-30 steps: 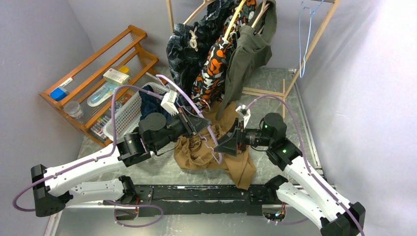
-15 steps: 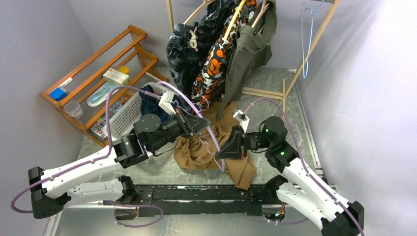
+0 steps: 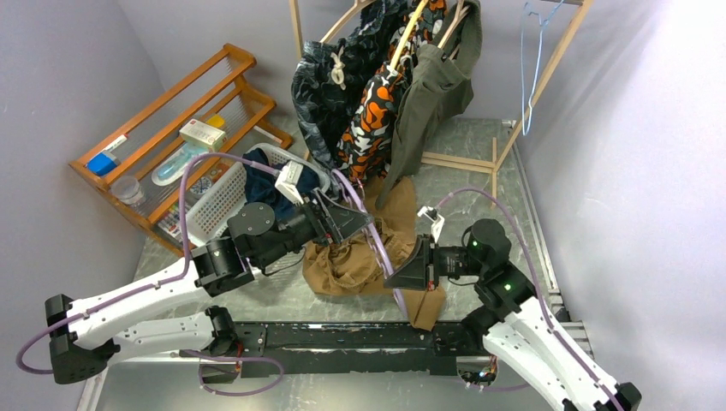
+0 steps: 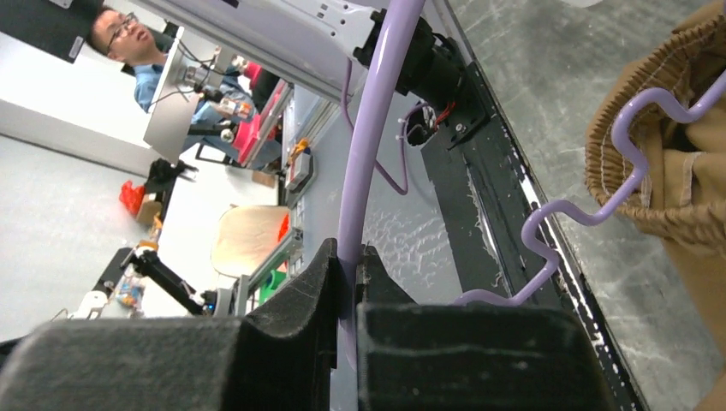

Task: Remove the shorts from the hanger
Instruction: Place the hanger on the clothes rod.

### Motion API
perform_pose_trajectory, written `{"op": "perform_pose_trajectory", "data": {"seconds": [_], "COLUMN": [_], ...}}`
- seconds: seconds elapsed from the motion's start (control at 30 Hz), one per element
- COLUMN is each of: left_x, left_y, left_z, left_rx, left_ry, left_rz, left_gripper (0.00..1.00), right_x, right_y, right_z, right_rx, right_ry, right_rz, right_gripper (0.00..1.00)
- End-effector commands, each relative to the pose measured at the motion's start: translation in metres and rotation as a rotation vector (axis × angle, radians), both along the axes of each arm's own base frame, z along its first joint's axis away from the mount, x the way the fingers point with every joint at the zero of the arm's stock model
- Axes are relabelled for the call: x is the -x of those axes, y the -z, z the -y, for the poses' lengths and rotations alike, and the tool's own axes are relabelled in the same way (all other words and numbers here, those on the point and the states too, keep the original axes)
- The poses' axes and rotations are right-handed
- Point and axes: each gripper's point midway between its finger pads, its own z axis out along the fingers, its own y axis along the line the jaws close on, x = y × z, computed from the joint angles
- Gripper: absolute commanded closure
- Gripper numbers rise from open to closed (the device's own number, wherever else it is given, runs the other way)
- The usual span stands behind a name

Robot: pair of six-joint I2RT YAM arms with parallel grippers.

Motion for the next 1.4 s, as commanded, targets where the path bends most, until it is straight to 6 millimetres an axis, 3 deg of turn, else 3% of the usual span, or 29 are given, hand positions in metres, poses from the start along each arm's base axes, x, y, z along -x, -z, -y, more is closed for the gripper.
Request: {"op": "perform_pose_trajectory", "data": {"seconds": [0.0,0.3,0.43,0.63,0.87,1.17,1.37], "left_x": [0.019,0.021,0.013,0.006,0.003,0.0,-0.001], "left_y": [-0.001,-0.013,-0.009,0.003,0.009,0.013,0.021], "left_z": [0.002,-0.005,-0.017,-0.034,-0.038,-0.029,-0.027], "left_rx": [0.014,0.03,0.005,-0.005,-0.022,-0.041,-0.059], "left_ry": [0.103,0.101,0.027,-0.056,-0.083,-0.075,-0.075], "left_rz": [0.057,0.104,0.079,0.037,0.012,-0.013,-0.033], "left_gripper": [0.14,0.12,0.12,0.11,0.1,0.1,0.1], "right_x": [0.006,0.008,0.025,0.047,0.063,0.048,-0.001], "right_y": [-0.012,-0.029,-0.047,-0.062,-0.086,-0.104,-0.099], "right_z": [0.013,0.036,0.039,0.061,0.084,0.114,0.114], "right_rx": [0.009,0.071,0.027,0.079,0.066,0.044,0.07], "right_ry": [0.104,0.266,0.227,0.268,0.365,0.573,0.749], "right_rz": [0.022,0.057,0.06,0.082,0.113,0.14,0.144], "right_gripper": [1.0,1.0,1.0,1.0,1.0,1.0,1.0]}}
